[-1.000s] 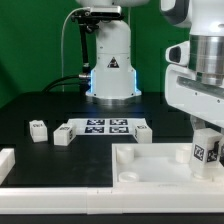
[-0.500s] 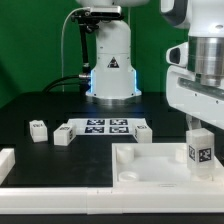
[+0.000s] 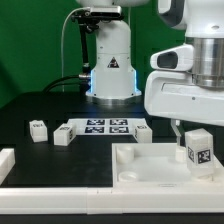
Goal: Assemble one leg
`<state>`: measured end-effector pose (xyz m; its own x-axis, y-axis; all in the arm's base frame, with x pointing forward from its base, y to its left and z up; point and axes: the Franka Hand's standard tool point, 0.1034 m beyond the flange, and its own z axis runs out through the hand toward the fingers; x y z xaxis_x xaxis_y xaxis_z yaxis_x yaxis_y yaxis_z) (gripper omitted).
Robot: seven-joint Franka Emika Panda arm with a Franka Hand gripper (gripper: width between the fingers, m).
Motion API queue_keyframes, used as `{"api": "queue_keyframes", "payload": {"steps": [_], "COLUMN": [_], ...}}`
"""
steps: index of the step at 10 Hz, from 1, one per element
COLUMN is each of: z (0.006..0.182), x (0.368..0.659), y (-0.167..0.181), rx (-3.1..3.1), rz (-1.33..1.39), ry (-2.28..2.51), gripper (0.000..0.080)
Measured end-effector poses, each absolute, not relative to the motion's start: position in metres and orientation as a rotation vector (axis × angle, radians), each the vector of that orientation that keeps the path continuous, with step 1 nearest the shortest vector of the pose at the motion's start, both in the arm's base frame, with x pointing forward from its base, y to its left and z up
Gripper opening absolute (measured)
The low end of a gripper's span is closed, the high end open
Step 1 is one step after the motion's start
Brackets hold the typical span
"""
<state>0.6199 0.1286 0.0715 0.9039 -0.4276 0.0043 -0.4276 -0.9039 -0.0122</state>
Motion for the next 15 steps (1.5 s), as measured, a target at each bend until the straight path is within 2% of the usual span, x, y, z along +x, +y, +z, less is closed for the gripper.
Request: {"api": "queue_keyframes", "payload": {"steps": [5,7,8,9,10,11,15], "z": [0.0711,0.0707,0.0705,0.0705,0.0704,0.0703,0.0698], "x": [0.6196,0.6192,0.6191,0.6191,0.6191,0.6192,0.6192], "y": [0.1272,0.1285,0.1283,0.1283,0.1283,0.1273,0.1270], "rx": [-3.135,-3.130,-3.130,-3.130,-3.131,-3.132,-3.129], "rz": [-0.014,-0.012,-0.012,-0.012,-0.012,-0.012,-0.013], "ry": [-0.096,-0.141,-0.141,-0.141,-0.141,-0.140,0.018], "gripper": [0.0649,0.0649,0.0556,0.0395,0.0395,0.0290,0.0290]}}
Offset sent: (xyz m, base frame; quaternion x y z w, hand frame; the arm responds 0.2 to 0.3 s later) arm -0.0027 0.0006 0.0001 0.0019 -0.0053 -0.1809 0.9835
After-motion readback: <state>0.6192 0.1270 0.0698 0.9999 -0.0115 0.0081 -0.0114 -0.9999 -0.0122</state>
